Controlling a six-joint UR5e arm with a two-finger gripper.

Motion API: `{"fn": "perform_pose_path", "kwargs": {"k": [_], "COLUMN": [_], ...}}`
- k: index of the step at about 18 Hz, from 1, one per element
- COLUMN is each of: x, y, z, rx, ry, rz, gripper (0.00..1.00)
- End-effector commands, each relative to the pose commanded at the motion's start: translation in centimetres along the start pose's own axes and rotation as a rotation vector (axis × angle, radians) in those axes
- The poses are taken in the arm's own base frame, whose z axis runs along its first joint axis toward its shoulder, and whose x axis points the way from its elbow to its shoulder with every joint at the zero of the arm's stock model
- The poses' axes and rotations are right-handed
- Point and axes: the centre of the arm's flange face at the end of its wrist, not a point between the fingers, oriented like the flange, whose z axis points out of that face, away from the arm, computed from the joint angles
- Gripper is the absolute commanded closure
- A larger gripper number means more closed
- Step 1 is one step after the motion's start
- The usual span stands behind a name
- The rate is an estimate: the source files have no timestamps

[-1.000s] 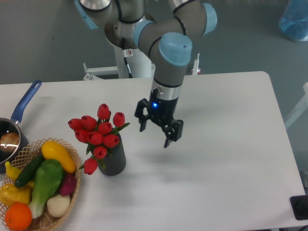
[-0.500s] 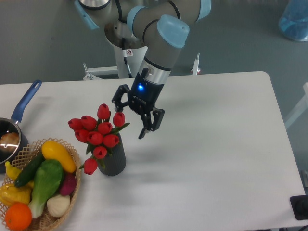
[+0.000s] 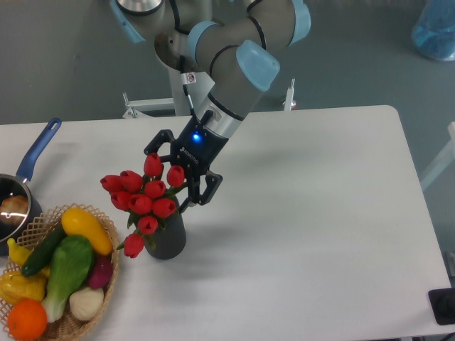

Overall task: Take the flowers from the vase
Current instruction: 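Lower the gripper around the tulip stems and close it, then lift the gripped tulips straight up out of the black vase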

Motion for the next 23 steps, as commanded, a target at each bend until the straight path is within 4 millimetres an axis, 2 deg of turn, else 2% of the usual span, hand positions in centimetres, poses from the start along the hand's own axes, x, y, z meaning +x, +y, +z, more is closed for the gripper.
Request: {"fn": "perform_pose_path", "kwargs": {"k": [1,3,4,12,17,23], "x": [-0.1,-0.1,0.0,-0.5,-0.6,-0.8], "y": [0.1,0.1,0.0,-1.0,-1.7,-2.9], "z": [-0.1,-0.2,-0.1,-1.3,-3.0,-7.3], "rx": [0.0,0.001,0.002,0.017,0.099,0.201], "ry": [-0.002,-0.001,-0.001,-0.024,-0.017,-0.048], "rz": [-0.001,-0.01,-0.003,0.009,-0.016,-0.037], "gripper": [0.24,0.81,1.0,1.0,1.0,1.0]}}
